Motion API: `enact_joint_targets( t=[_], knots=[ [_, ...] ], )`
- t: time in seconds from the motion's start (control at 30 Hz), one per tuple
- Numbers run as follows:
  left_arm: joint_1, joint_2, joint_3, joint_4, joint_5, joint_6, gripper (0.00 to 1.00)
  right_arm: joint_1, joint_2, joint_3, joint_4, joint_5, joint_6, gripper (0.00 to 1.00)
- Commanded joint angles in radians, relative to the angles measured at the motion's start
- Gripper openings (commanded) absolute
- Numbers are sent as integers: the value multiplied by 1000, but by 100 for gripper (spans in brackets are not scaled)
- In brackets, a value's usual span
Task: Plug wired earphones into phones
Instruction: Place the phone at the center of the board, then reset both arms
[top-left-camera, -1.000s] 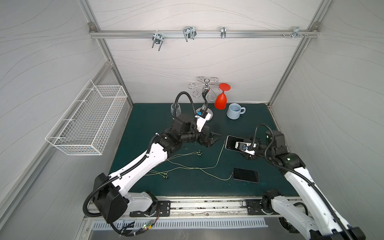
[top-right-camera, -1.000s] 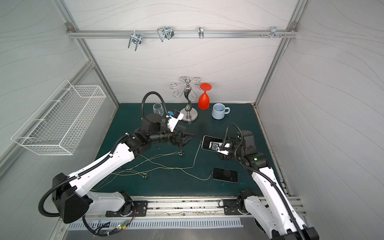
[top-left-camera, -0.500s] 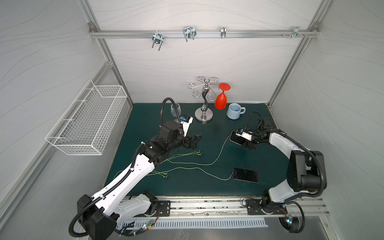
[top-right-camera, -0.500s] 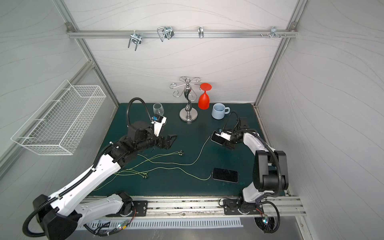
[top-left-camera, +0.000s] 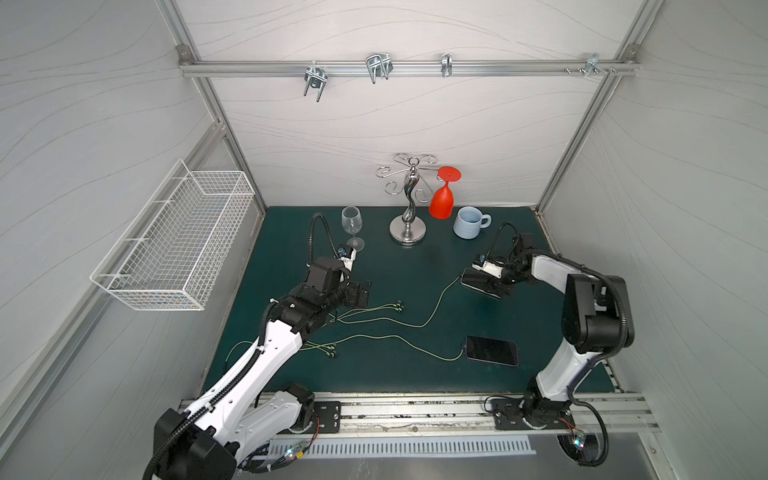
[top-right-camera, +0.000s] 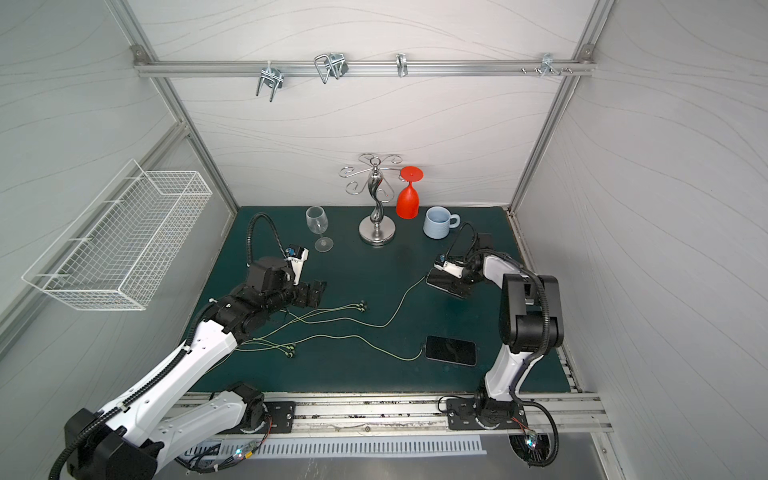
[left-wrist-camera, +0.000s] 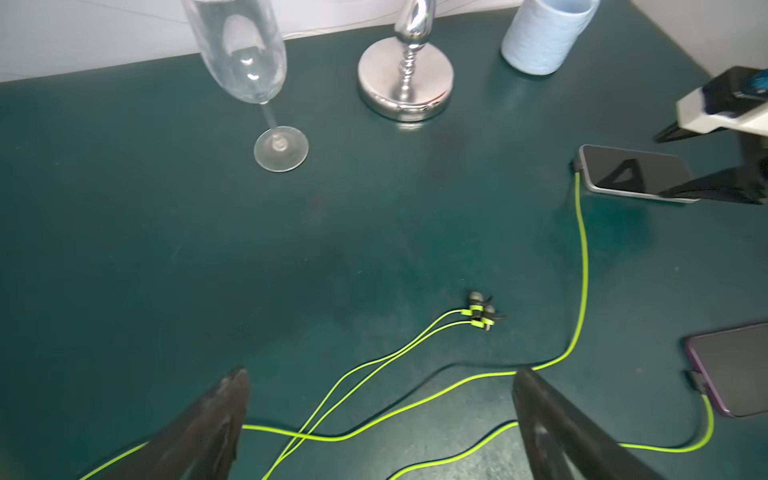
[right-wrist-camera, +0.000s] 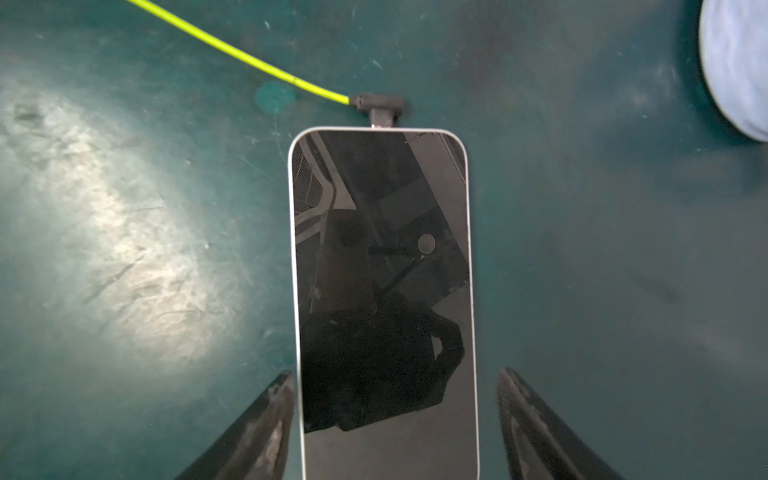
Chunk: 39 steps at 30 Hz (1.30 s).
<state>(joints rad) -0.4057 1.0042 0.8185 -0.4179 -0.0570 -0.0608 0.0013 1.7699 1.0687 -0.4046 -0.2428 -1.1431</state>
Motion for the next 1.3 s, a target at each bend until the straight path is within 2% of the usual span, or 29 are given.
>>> enact_joint_targets(
  t=[0.0, 0.1, 0.17, 0.33, 0.4, 0.47, 0.5, 0.57, 0.63, 0.7, 0.77, 0.83, 0.93, 1.0, 1.17, 1.27],
  knots=[
    [24, 16, 14, 39, -18, 25, 99, -13, -27, -28, 25, -40, 18, 79],
    [49, 25, 13, 62, -32, 7, 99, -14, -100, -48, 83, -69, 120, 86],
    [69, 25, 1, 91, -64, -1, 99, -15, -166, -68, 158, -79, 255, 98],
    [186, 27, -82, 248, -144, -93, 99, -45, -353, -123, 385, -89, 767, 99],
    [238, 45, -140, 353, -213, -126, 99, -62, -429, -176, 492, -20, 1032, 99],
    [285, 75, -193, 451, -241, -107, 99, -75, -490, -226, 544, 50, 1191, 99],
    [296, 101, -216, 504, -265, -70, 99, -79, -518, -257, 556, 83, 1228, 99],
    [310, 151, -245, 569, -319, -14, 99, -80, -566, -321, 593, 144, 1261, 99],
    [332, 196, -261, 600, -351, -21, 99, -81, -590, -399, 664, 110, 1213, 99],
    [366, 225, -292, 639, -337, -70, 99, -77, -590, -482, 760, 101, 1176, 99],
    [385, 252, -334, 716, -279, -71, 99, -74, -582, -548, 845, 100, 1171, 99],
    [390, 286, -361, 780, -277, -87, 99, -64, -552, -608, 937, 96, 1174, 99],
    [393, 345, -333, 817, -217, -73, 99, -23, -499, -639, 972, 106, 1141, 99],
    [394, 386, -328, 918, -224, -87, 99, 6, -456, -651, 1016, 101, 1129, 99],
    [395, 440, -309, 993, -103, 23, 99, 75, -334, -647, 1136, 128, 1093, 99],
    [410, 463, -369, 1155, -96, 40, 99, 75, -262, -656, 1212, 129, 1091, 99]
  ],
)
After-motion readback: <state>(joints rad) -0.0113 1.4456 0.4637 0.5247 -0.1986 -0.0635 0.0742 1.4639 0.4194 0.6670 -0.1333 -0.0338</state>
